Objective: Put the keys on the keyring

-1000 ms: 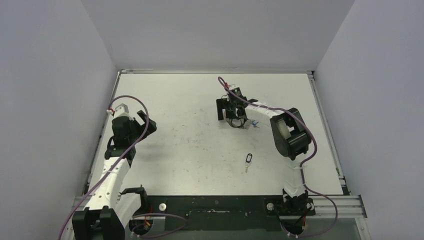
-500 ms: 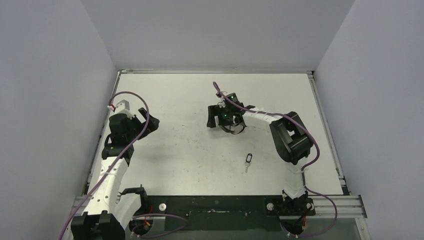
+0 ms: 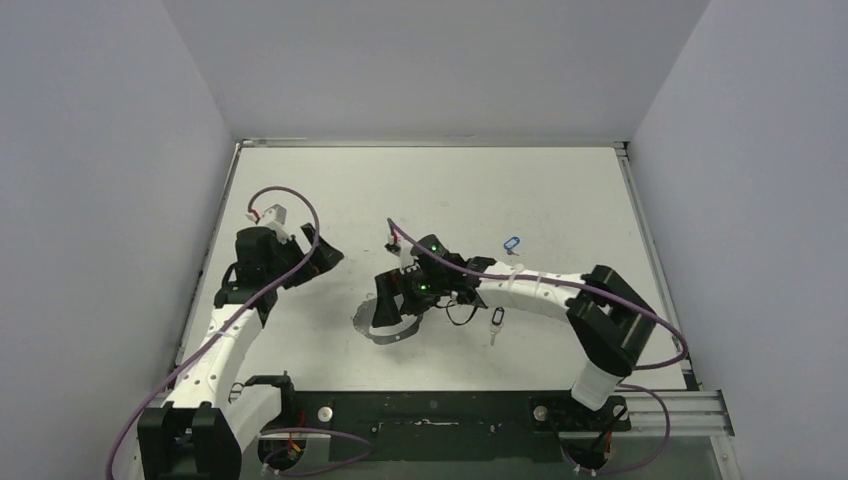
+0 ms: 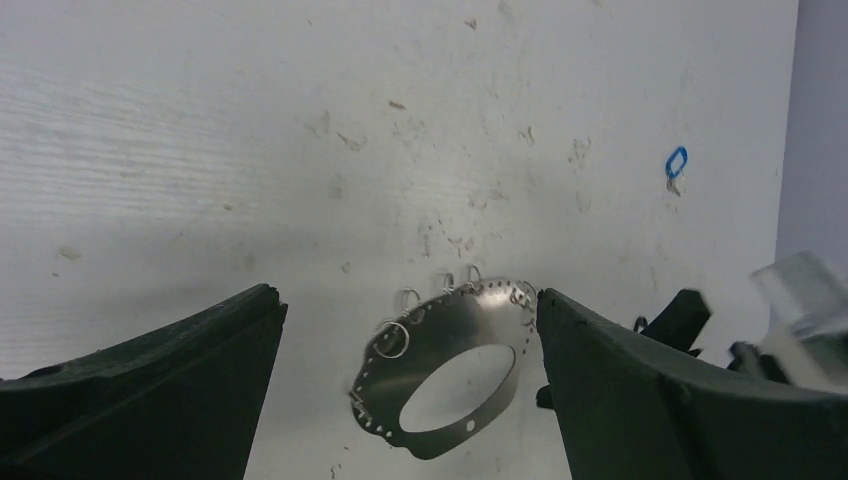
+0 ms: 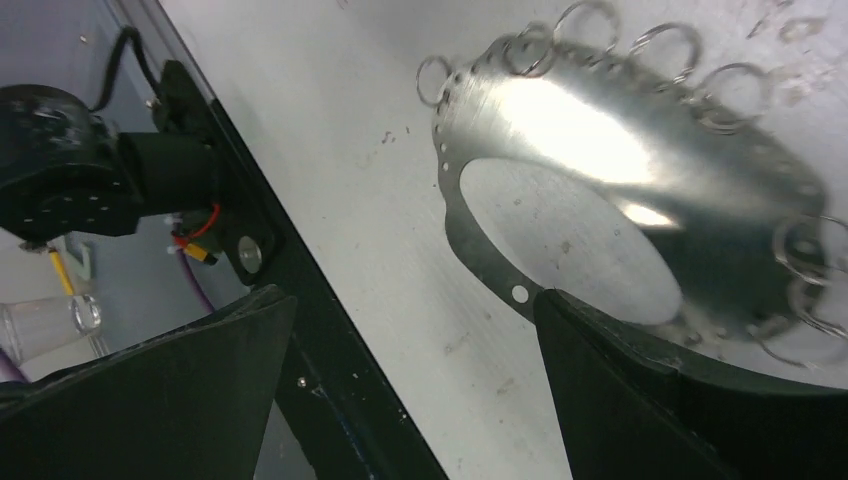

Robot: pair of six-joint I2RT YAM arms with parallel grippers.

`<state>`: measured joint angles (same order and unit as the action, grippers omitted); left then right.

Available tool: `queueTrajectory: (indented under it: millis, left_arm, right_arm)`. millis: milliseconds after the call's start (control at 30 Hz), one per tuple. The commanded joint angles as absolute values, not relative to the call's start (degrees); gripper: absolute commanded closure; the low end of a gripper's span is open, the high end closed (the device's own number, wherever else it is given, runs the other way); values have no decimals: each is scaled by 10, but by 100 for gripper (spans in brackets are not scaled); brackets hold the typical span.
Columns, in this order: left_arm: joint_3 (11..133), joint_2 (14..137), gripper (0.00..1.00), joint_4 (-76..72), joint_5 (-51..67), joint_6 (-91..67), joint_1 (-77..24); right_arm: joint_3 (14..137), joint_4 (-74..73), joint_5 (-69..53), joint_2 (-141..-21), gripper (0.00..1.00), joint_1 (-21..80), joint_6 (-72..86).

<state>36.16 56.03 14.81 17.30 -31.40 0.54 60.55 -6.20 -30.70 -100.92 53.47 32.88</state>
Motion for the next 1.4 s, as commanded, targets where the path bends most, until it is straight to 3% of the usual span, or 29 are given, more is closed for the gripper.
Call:
queueTrajectory:
  millis: [0, 233, 333, 433, 733, 1000, 1367]
  left_arm:
    - [328, 564, 3, 137, 200, -338, -60]
    - [251, 532, 4, 171, 154, -424, -148]
    - [226, 490, 12, 211, 133, -457, -168]
    - [221, 446, 13, 292, 102, -475, -183]
    - [133, 392, 17, 219, 104, -548, -216]
    - [168, 551, 23, 72, 129, -519, -217]
    - [336, 831, 23, -26, 165, -422, -237]
  right_arm:
    - [589, -59, -265, -907, 6, 507, 342]
    - [529, -40, -246, -882, 6, 460, 346]
    - [514, -20, -249, -902, 7, 445, 351]
    - [514, -21, -243, -927, 9, 440, 344]
    - [471, 38, -240, -972, 22, 442, 367]
    - [406, 80, -225, -944, 35, 460, 402]
    - [376, -30, -164, -826, 28, 398, 353]
